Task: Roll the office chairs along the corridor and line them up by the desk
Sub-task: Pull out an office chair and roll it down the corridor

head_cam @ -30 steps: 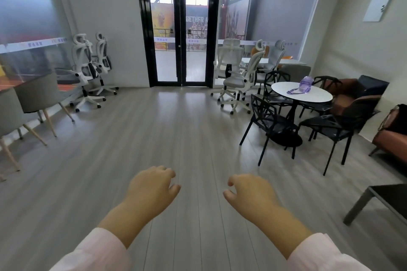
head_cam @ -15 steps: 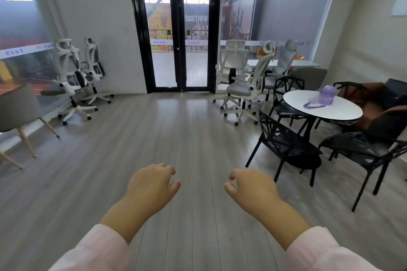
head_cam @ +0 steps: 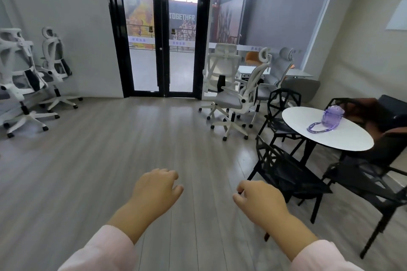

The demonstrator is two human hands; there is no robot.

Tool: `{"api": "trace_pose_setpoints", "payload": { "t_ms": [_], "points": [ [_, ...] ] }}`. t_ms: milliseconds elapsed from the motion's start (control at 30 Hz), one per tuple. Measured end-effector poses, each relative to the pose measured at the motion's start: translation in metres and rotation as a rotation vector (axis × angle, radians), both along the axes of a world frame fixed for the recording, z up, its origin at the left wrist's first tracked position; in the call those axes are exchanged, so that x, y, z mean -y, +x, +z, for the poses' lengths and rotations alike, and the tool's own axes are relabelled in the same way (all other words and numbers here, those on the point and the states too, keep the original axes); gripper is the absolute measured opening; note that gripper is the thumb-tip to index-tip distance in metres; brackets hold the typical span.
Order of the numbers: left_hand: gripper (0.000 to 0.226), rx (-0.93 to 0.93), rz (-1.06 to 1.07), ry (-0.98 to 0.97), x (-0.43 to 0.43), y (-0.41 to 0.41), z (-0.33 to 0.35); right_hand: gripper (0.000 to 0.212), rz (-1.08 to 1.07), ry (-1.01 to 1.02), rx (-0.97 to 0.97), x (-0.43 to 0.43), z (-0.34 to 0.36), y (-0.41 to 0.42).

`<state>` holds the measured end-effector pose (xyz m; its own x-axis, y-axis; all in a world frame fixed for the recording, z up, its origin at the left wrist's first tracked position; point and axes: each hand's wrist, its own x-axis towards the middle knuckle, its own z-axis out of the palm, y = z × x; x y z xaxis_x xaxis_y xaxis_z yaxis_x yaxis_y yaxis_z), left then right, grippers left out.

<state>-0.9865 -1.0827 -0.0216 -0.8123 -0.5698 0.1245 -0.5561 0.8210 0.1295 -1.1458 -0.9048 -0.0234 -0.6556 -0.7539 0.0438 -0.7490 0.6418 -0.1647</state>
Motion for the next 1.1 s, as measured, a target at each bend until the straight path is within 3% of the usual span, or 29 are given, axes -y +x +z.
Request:
{"api": "trace_pose_setpoints", "payload": {
  "t_ms": [300, 600, 900, 1100],
  "points": [
    [0.04, 0.056, -0.116, 0.022, 0.105, -0.217, -0.005, 0.033, -0.156, -0.016, 0.052, 0.077, -0.014, -0.2],
    [0.042, 0.078, -0.083, 0.033, 0.184, -0.446, -0.013, 0.029, -0.141, 0.01, 0.096, 0.161, -0.023, -0.437],
    [0.042, 0.079, 0.045, 0.059, 0.301, -0.573, -0.026, 0.031, -0.068, 0.05, 0.142, 0.282, -0.025, -0.596],
    [0.042, 0.054, 0.022, 0.086, 0.404, -0.657, -0.048, 0.03, -0.076, 0.075, 0.148, 0.391, -0.049, -0.675]
  ]
}}
